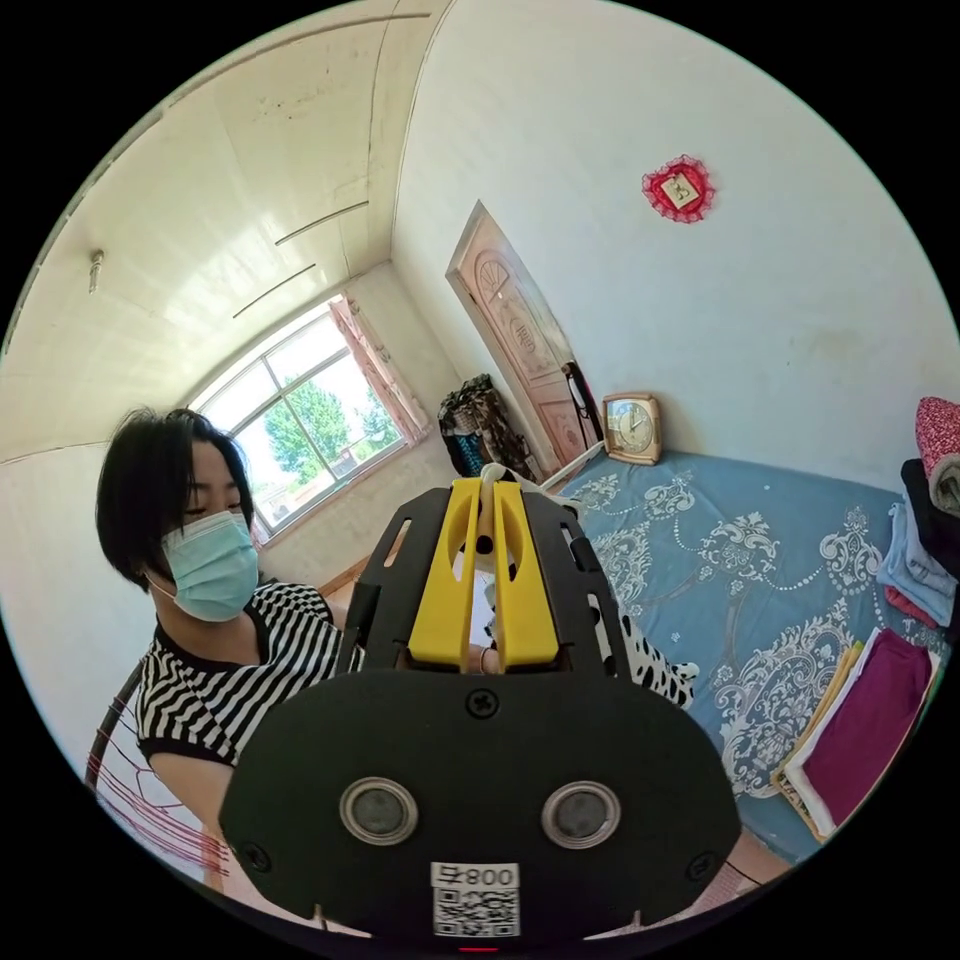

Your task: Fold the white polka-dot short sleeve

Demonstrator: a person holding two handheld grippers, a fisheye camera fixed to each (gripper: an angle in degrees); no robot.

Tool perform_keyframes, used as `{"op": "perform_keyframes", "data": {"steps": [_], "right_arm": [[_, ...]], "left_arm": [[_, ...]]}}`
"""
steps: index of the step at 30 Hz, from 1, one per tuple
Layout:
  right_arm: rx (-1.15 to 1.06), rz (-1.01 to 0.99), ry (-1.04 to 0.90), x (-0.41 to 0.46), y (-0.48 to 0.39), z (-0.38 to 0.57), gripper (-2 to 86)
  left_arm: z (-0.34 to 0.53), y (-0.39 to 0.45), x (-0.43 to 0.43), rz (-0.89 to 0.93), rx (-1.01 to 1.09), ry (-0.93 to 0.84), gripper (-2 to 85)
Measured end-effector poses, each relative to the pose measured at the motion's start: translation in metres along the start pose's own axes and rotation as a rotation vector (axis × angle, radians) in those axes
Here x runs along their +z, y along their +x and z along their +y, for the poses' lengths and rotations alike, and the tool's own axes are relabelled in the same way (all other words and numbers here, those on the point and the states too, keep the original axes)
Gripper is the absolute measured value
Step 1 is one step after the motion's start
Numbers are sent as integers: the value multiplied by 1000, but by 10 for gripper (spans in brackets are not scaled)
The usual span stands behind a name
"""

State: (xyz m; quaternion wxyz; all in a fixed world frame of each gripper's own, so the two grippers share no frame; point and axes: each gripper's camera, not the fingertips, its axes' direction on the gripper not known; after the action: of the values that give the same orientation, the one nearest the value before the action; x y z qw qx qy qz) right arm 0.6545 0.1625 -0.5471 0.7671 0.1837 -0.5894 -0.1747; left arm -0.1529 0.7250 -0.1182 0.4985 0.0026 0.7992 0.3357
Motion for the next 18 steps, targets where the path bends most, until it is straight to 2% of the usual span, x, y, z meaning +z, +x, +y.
{"op": "perform_keyframes", "data": {"steps": [2, 6, 10, 13, 18], "right_arm": [[-1, -22, -32, -2, -4, 9, 17], [-10, -4, -102, -17, -23, 38, 17], [30, 28, -133, -30, -31, 62, 17], [41, 27, -114, -39, -34, 70, 17], [38, 2, -91, -49, -37, 73, 17]], "left_arm": [[9, 22, 6, 23, 61, -50, 7], [30, 47, -17, -46, 106, -52, 23], [35, 41, -45, -165, 53, -19, 99], [32, 41, -34, -156, 76, -121, 128], [24, 80, -6, -109, 190, -235, 117]]}}
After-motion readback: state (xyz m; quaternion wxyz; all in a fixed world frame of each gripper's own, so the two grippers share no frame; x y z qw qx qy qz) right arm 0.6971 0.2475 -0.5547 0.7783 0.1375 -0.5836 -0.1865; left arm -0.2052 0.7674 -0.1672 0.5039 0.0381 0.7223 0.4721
